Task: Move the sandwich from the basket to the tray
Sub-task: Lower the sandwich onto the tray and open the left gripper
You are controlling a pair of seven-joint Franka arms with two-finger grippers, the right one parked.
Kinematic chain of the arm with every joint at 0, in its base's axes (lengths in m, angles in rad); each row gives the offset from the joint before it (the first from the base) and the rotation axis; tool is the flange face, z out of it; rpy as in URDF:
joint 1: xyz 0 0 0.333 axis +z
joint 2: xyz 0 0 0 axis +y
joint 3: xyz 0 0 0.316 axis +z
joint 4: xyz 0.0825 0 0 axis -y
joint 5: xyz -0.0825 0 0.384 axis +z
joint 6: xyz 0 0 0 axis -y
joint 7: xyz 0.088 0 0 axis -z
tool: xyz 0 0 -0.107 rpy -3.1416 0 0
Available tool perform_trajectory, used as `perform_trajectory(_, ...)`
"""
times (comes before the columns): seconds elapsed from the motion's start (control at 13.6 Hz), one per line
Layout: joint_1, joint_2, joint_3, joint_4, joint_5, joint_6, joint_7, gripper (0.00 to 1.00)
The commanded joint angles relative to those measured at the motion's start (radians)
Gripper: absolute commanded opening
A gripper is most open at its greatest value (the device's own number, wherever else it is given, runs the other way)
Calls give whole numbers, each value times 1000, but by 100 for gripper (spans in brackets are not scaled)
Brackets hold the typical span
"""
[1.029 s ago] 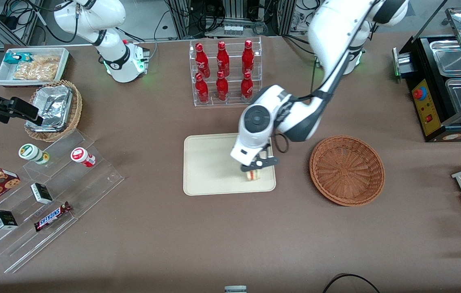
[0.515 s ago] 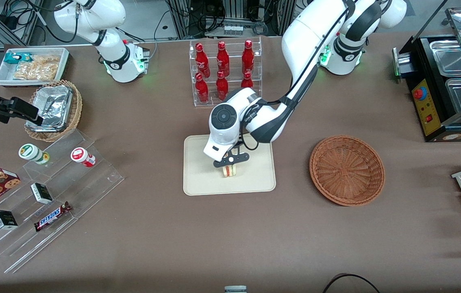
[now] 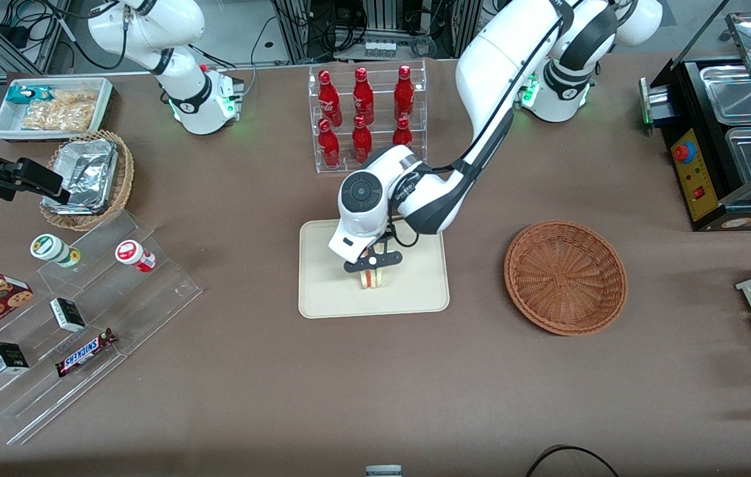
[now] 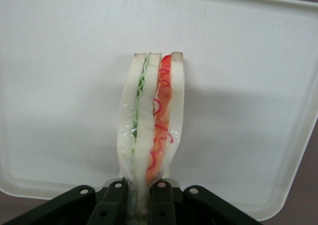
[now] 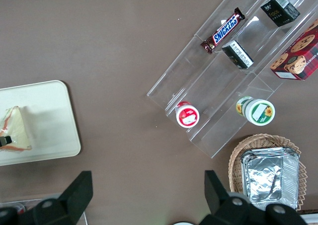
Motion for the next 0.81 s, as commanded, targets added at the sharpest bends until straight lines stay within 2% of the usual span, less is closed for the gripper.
perform_trajectory(0.0,-13,9,12,2,11,30,23,7)
perform_trajectory(0.15,-11,9,12,-12,11,42,23,11)
perform_trajectory(0.22,-13,9,12,-12,11,47,15,24)
perform_trajectory(0.29,-13,8,12,-12,5,47,2,75)
perform_trajectory(0.37,-14,6,12,-18,8,47,-24,100)
perform_trajectory(0.74,-13,-83,13,-10,12,-7,-41,100)
